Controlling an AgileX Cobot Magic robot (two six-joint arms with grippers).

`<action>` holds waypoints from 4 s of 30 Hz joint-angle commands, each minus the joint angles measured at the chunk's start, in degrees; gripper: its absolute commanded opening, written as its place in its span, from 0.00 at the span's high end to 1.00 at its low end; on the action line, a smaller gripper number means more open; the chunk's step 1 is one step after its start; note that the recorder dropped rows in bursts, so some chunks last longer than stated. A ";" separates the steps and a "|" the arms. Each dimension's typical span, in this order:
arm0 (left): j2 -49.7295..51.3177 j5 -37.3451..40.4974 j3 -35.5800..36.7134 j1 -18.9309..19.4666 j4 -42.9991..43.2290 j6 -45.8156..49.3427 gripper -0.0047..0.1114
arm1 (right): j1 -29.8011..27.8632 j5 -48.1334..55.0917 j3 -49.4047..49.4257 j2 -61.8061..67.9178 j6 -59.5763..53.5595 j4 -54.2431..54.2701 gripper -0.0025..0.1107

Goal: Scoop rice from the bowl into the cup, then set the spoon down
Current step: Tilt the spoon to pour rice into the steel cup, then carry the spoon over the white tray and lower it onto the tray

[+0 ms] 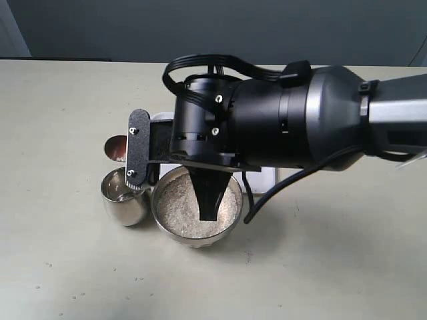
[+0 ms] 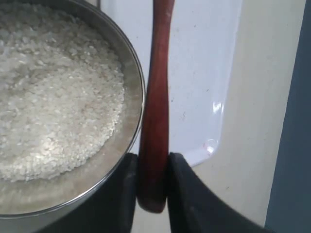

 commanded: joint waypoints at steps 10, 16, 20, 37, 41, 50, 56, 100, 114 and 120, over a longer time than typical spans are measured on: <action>-0.25 -0.70 -0.14 -0.28 -0.05 -0.16 0.96 | -0.08 -0.09 -0.33 0.01 0.55 -0.81 0.98; -0.25 -0.70 -0.14 -0.28 -0.05 -0.16 0.96 | -0.08 -0.43 -0.33 0.01 0.55 -1.32 0.98; -0.25 -0.70 -0.14 -0.28 -0.05 -0.16 0.96 | -0.08 -0.42 -0.33 0.01 0.55 -1.42 0.98; -0.25 -0.70 -0.14 -0.28 0.06 -0.16 0.96 | -0.08 -0.45 -0.33 0.01 0.55 -2.76 0.98; -0.25 -0.70 -0.14 -0.28 0.06 -0.16 0.96 | -0.08 -0.45 -0.33 0.01 0.55 -3.00 0.98; -0.25 -0.70 -0.14 -0.28 0.06 -0.16 0.96 | -0.08 0.33 -0.33 0.01 0.55 -4.64 0.98; -0.25 -0.70 -0.14 -0.28 0.06 -0.16 0.96 | -0.08 0.59 -0.33 0.01 0.55 -5.33 0.98; -0.25 -0.70 -0.14 -0.28 0.06 -0.16 0.96 | -26.26 -8.99 -0.33 5.94 -20.81 21.94 0.98; -0.25 -0.70 -0.14 -0.28 0.06 -0.16 0.96 | -26.26 -9.91 -0.33 5.94 -18.29 20.60 0.98; -0.25 -0.70 -0.14 -0.28 -0.06 -0.16 0.96 | -26.26 -9.71 -0.33 5.94 -17.36 21.19 0.94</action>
